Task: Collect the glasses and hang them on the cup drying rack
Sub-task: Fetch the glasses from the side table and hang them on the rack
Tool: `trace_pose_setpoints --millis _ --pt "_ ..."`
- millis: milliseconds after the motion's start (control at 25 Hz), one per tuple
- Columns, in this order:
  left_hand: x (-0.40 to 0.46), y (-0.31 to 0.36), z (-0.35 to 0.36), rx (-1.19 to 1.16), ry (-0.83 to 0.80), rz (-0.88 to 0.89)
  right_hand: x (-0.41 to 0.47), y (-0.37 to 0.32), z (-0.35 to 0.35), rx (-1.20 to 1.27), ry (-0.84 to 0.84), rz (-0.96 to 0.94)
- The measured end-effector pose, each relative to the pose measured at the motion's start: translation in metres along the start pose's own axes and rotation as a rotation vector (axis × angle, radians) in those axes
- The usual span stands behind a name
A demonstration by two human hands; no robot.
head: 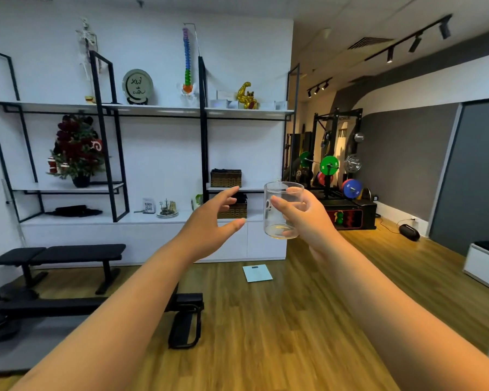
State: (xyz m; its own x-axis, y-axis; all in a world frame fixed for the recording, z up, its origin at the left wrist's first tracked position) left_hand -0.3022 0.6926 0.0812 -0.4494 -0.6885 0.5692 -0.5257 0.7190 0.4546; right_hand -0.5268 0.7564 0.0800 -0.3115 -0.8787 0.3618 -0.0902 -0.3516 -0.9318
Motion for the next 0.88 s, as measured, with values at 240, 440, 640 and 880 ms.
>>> trace_pose_setpoints --millis 240,440,640,880 --pt "0.072 -0.042 0.012 0.001 0.007 0.017 0.078 0.014 0.007 0.024 0.026 -0.013" --pt "0.144 -0.097 0.026 -0.039 0.007 0.065 0.152 0.037 0.027 0.004 0.041 -0.052" --pt "0.204 -0.164 0.043 -0.068 -0.003 0.081 0.227 0.078 0.049 0.044 0.103 -0.059" --pt "0.264 -0.22 0.081 -0.095 -0.072 0.068 0.302 0.127 0.056 0.047 0.117 -0.034"
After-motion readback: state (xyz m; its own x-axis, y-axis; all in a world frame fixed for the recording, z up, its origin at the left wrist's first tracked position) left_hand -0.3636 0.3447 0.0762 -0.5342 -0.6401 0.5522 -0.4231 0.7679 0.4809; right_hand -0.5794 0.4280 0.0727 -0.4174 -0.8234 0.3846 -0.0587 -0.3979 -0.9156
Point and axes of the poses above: each hand's wrist, its own x-axis towards the middle knuckle, its own z-axis out of the palm, y = z × x, the point moved 5 cm from there along x, towards the middle knuckle, and after that the axes turned 9 degrees about x, right-handed, at the moved point
